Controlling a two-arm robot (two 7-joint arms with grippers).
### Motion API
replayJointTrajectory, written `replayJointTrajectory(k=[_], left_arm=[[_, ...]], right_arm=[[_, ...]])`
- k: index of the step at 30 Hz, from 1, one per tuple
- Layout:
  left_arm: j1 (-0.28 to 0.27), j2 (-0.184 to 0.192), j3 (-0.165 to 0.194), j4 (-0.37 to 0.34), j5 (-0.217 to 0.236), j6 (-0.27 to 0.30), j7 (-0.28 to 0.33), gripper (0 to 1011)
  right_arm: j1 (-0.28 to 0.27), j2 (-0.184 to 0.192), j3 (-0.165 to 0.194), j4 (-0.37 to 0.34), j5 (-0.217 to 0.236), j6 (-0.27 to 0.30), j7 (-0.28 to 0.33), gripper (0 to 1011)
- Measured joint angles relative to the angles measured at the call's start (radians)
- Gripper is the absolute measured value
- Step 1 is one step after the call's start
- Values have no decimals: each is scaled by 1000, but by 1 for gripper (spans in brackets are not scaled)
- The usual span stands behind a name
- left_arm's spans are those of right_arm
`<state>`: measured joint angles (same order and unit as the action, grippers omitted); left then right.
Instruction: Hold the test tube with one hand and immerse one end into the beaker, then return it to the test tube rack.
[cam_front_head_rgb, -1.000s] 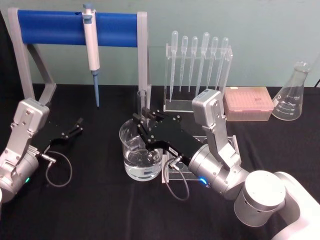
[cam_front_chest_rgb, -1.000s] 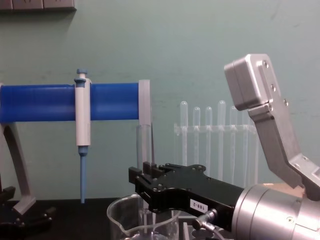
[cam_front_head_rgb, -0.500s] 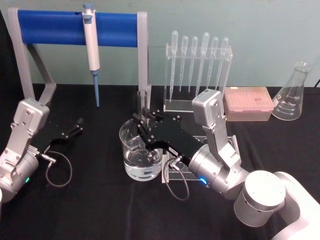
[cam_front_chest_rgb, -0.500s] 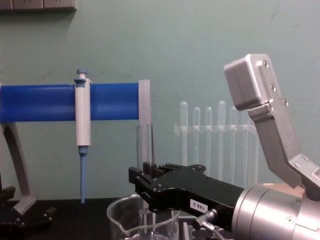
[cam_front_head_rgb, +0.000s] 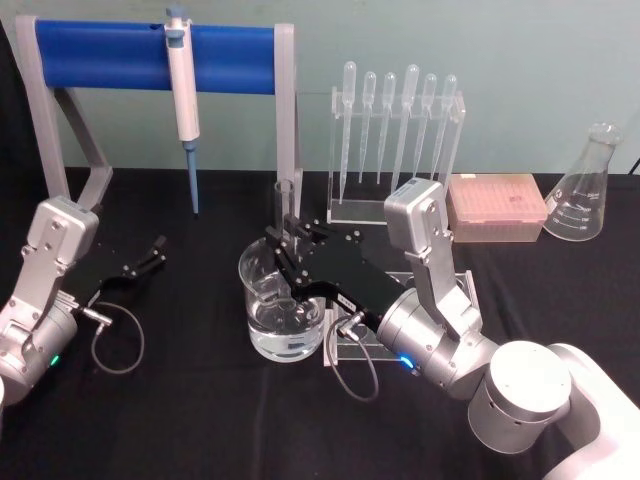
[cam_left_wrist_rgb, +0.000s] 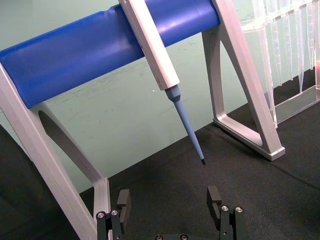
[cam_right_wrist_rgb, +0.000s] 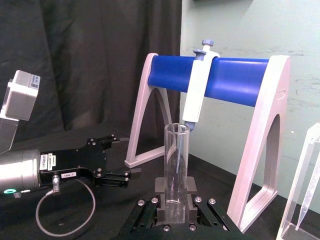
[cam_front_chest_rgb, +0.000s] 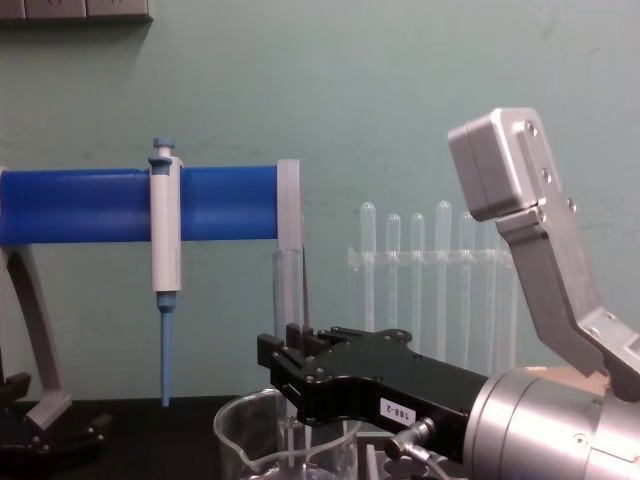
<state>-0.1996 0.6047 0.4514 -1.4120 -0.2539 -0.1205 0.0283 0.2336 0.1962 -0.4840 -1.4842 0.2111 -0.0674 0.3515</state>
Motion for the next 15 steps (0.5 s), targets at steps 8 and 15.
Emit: replayJointTrajectory(k=[8, 15], left_arm=[[0, 0, 0, 0, 0, 0, 0, 1000], [0, 0, 0, 0, 0, 0, 0, 1000]], right_arm=[[0, 0, 0, 0, 0, 0, 0, 226], [0, 0, 0, 0, 0, 0, 0, 226]])
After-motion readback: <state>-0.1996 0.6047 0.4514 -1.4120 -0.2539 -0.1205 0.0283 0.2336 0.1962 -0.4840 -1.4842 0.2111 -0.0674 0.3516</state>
